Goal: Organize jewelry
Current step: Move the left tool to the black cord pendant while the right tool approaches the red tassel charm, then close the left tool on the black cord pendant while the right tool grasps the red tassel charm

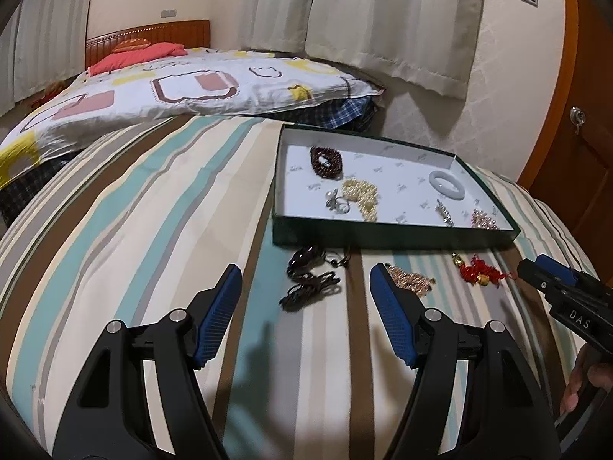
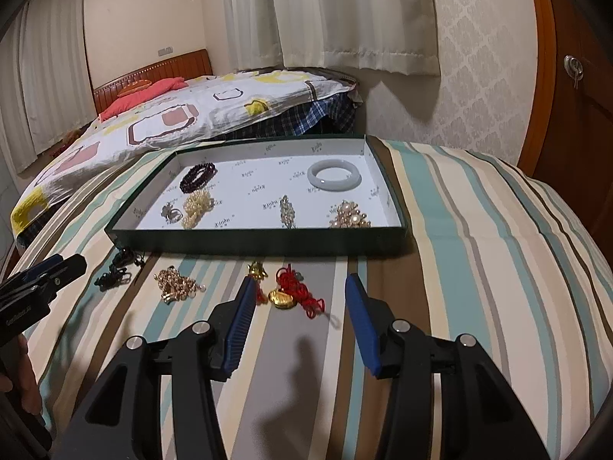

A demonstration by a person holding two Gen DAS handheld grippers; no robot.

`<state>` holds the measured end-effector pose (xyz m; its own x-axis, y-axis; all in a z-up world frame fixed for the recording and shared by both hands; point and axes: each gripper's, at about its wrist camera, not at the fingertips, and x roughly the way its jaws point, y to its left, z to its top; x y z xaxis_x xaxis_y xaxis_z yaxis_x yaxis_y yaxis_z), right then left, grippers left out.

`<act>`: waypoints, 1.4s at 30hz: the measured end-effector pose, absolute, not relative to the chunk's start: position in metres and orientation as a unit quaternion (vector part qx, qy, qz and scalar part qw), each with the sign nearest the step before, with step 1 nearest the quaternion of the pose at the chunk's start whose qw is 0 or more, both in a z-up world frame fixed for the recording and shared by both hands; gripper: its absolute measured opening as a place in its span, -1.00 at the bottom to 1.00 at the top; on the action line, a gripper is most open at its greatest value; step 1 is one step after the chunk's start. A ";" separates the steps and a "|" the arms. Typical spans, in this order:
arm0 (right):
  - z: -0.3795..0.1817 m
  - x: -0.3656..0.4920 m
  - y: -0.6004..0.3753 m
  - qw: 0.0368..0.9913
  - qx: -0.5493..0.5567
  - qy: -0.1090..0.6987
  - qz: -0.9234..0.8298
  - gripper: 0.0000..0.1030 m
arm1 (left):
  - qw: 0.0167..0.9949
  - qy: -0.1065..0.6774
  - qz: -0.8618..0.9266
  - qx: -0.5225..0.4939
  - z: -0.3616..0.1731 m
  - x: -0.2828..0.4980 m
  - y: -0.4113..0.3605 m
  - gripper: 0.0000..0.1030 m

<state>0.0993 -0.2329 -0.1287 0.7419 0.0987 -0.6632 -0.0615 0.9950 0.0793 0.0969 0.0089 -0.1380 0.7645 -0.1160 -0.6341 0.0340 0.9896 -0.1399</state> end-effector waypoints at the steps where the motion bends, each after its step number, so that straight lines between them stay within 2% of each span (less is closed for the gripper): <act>1: -0.130 0.099 -0.232 0.933 0.026 0.358 0.043 -0.07 | 0.937 0.341 -0.040 -0.061 -0.138 0.096 0.010 0.31; 24: -0.159 0.143 -0.224 0.903 0.023 0.426 0.044 -0.07 | 0.929 0.365 -0.037 -0.054 -0.155 0.109 0.007 0.31; 29: -0.161 0.143 -0.224 0.899 0.017 0.435 0.045 -0.19 | 0.927 0.370 -0.035 -0.053 -0.158 0.112 0.006 0.31; 31: -0.160 0.142 -0.224 0.899 0.015 0.435 0.047 -0.44 | 0.926 0.373 -0.034 -0.053 -0.159 0.114 0.006 0.31; 33: -0.160 0.140 -0.226 0.899 0.015 0.435 0.049 -0.56 | 0.925 0.376 -0.033 -0.052 -0.160 0.115 0.006 0.31; 40: -0.157 0.133 -0.235 0.903 0.017 0.427 0.039 -0.56 | 0.921 0.385 -0.038 -0.043 -0.161 0.123 0.002 0.31; 42: -0.157 0.131 -0.239 0.903 0.018 0.427 0.037 -0.57 | 0.920 0.388 -0.042 -0.038 -0.161 0.128 -0.001 0.23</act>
